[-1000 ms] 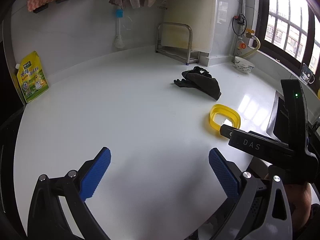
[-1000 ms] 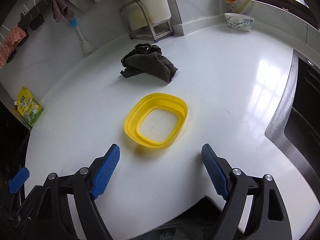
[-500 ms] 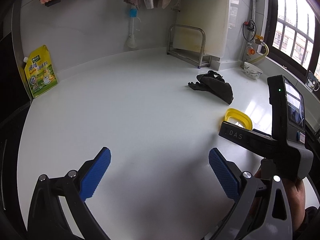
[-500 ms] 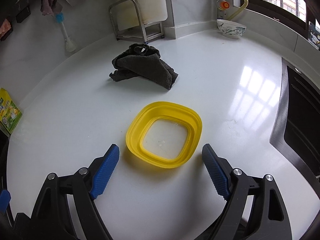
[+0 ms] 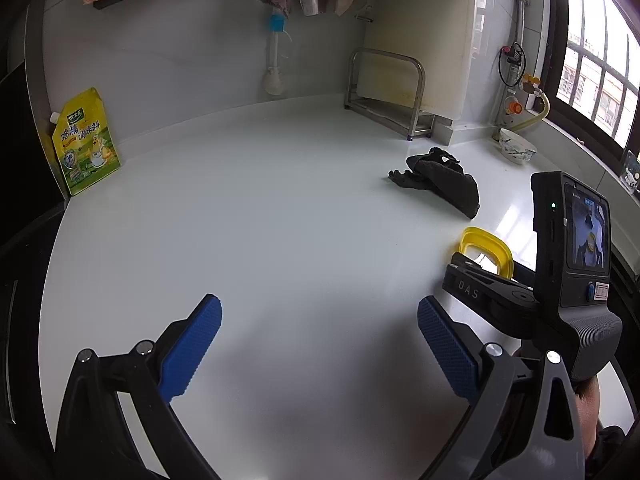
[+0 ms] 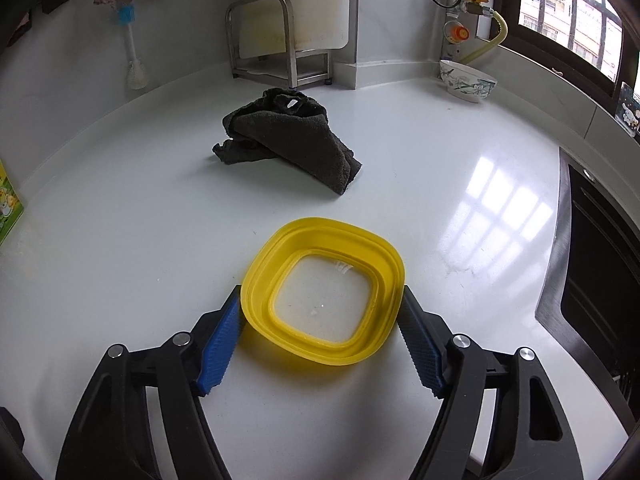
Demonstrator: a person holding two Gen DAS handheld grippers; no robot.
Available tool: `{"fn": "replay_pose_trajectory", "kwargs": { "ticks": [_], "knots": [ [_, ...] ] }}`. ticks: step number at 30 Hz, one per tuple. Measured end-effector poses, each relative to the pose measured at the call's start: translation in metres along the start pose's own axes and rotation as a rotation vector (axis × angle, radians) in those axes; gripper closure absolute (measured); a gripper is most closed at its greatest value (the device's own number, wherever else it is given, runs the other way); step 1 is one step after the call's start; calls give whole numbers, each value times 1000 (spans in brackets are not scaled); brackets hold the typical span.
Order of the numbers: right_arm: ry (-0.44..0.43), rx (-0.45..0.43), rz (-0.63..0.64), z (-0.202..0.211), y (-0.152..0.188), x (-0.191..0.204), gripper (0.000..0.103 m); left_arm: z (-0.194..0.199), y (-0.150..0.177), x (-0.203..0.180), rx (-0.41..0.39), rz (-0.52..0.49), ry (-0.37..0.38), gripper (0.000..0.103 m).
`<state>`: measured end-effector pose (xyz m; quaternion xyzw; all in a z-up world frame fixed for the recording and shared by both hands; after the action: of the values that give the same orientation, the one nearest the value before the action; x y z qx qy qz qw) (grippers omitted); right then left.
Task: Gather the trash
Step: 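Close the right tool on the yellow lid rim and lift it, then grasp the black glove with the left tool while the right tool holds the lid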
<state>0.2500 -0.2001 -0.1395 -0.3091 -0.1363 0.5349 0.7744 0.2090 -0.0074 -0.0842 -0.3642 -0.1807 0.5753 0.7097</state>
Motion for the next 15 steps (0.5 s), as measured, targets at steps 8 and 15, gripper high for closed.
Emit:
{"fn": "replay_pose_trajectory", "kwargs": {
  "ticks": [8, 15],
  "knots": [
    [-38, 21, -12, -7, -9, -22, 32, -18, -21, -20, 17, -17, 28, 6],
    [-32, 28, -37, -21, -24, -61, 32, -55, -39, -48, 34, -9, 54, 6]
  ]
}}
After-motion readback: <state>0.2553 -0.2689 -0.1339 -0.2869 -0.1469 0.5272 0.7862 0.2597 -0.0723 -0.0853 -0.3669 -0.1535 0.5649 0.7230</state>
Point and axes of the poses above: each gripper's, at about its wrist camera, not at the fingertips, and z roughly against the way its jaws point, x to its left, y to its underside, the point moved 8 cm from there along -z, roughly the way its jaws point, and after that the axes turned 10 degrees about y, right-handed, at the moved point
